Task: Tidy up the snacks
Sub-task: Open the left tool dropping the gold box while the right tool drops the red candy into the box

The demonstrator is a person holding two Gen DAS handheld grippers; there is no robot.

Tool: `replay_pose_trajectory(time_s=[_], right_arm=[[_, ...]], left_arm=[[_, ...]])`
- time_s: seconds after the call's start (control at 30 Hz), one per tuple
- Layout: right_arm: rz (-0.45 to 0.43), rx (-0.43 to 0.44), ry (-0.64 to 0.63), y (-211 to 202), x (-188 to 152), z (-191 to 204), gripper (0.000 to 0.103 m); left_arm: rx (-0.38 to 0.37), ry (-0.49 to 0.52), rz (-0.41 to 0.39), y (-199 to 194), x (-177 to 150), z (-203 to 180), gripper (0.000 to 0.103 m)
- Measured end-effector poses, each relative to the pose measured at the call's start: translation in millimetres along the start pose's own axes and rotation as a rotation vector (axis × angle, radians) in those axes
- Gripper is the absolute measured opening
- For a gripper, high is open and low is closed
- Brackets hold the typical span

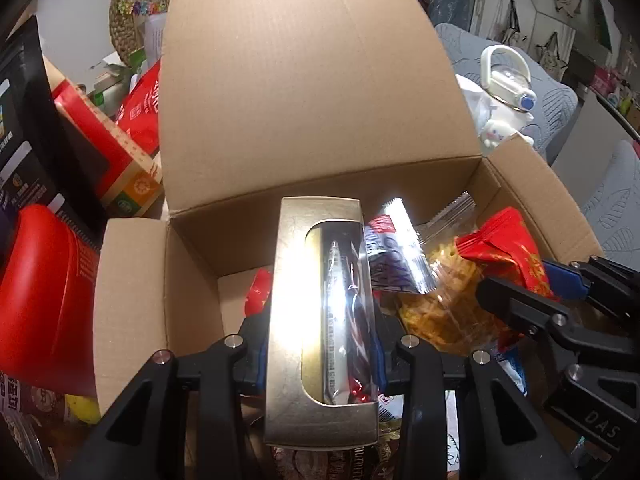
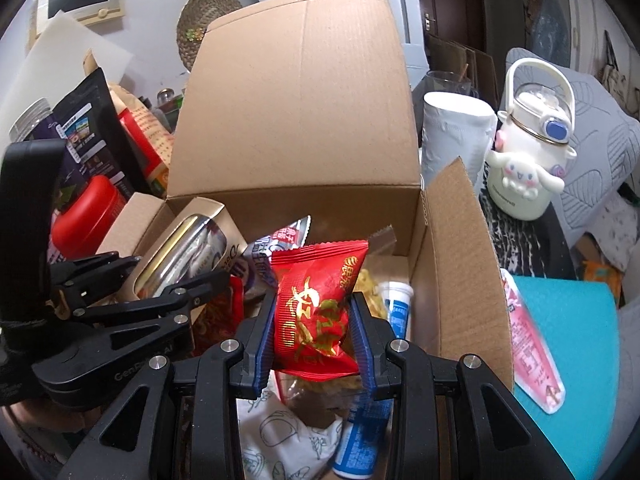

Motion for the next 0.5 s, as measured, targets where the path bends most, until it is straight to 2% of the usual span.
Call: replay_pose_trajectory(time_s=[0.1,0.2,0.4,0.5], right_arm=[[0.015,0.012,0.003,2,-2,2,0.034],[0.026,0.018,0.008,4,-3,2,0.034],[0.038,0.026,0.015,6,-4,2,0.035],[0.042,0.040,0.013,8,-3,5,0.040]], left_arm=[[0.008,0.005,0.023,5,-1,0,0.037],[0.021,0.005,0.080,16,-6,1,0.038],[0.013,-0.004,0.089,19,-7,2,0.038],[0.013,-0.004,0.090,19,-8,2,0.038]])
Point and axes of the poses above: each gripper's, at about its wrist camera, not at the fingertips, and y roughly the way its jaws point, z to its left, x to its top, the point moved 8 cm from there along y, roughly the way its jaws point, and after that the axes turned 4 degrees about x, right-handed, at the moved point
